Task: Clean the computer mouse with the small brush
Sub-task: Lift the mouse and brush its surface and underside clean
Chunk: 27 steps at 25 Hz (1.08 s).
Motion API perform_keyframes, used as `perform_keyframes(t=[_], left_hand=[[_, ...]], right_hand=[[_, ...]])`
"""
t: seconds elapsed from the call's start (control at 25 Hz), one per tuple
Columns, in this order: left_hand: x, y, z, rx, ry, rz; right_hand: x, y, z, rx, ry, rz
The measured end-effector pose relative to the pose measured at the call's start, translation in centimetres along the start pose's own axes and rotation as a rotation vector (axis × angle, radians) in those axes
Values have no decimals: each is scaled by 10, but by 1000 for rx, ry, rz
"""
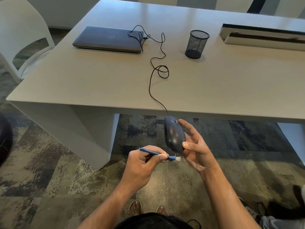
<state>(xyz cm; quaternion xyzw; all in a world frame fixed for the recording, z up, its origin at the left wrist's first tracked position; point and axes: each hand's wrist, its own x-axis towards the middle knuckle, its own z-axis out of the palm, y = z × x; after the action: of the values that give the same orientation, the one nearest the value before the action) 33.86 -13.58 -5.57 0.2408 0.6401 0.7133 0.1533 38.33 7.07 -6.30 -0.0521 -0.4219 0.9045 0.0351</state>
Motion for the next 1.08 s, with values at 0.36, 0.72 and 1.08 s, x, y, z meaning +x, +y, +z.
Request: perform_keyframes(t=[0.36, 0.72, 1.08], left_hand=[[18, 9, -26, -121, 110, -168], [33, 11, -24, -399, -119, -472], [38, 7, -18, -380, -75, -525]], right_hand=[[1, 4, -5, -122, -5, -4], [9, 4, 8, -380, -84, 68], [12, 4, 12, -522, -93, 129]])
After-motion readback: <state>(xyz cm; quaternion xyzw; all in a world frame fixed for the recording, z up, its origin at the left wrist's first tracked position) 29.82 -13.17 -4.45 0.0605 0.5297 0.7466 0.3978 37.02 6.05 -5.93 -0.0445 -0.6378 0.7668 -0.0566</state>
